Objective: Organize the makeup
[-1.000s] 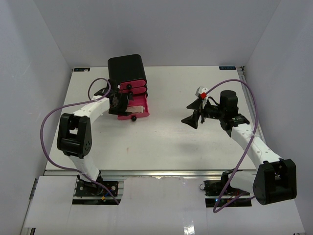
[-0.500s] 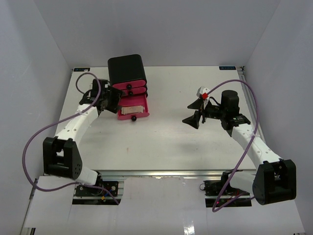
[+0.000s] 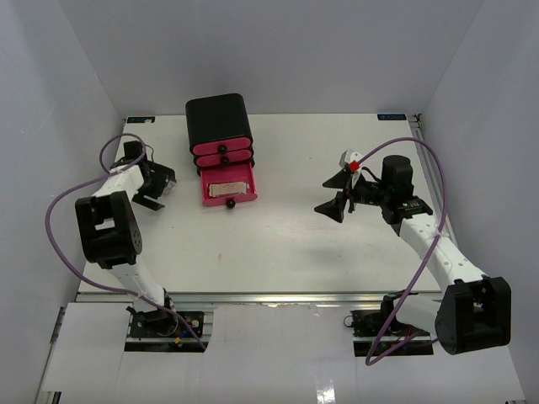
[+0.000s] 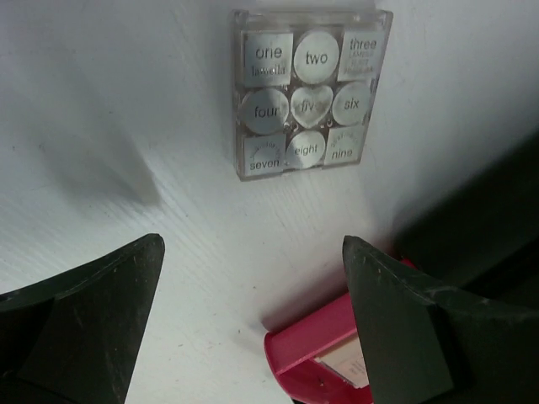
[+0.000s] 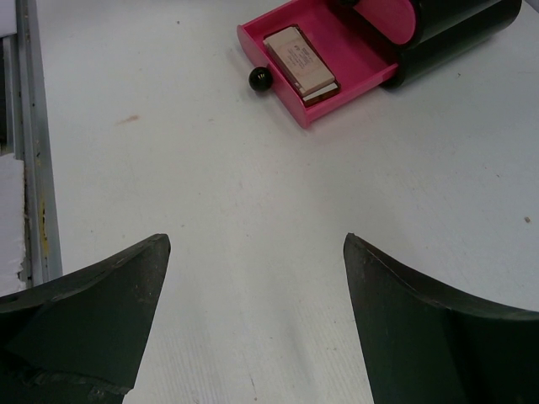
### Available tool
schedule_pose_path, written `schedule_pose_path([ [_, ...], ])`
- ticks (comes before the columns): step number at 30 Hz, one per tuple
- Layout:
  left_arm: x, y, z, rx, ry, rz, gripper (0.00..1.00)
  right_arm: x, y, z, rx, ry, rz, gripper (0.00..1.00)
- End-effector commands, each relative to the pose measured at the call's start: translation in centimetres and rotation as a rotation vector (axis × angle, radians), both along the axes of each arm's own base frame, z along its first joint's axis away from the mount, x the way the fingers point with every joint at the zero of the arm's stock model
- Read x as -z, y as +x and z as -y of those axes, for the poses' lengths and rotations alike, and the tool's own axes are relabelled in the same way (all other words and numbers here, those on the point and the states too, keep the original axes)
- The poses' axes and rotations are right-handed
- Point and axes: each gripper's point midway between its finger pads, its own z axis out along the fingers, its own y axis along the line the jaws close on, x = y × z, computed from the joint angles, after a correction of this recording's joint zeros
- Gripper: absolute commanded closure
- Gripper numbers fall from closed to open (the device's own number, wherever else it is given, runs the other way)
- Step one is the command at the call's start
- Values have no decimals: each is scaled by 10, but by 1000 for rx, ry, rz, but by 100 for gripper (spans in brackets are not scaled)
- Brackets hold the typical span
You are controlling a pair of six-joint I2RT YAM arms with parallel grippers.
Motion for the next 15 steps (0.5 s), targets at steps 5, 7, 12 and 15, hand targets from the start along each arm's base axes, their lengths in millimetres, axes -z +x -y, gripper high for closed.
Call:
schedule_pose_path([
  [5, -4, 41, -29, -31, 89, -74, 2, -6, -1, 1, -11, 6, 36, 10],
  [7, 1, 42, -31, -41, 90, -110, 2, -5, 0, 1, -11, 5, 34, 10],
  [12, 13, 50, -35, -46, 81, -214, 2, -3, 2, 2, -4, 2, 30, 10],
  [15, 14, 51, -35, -43, 81, -228, 2, -1, 3, 3, -1, 0, 25, 10],
])
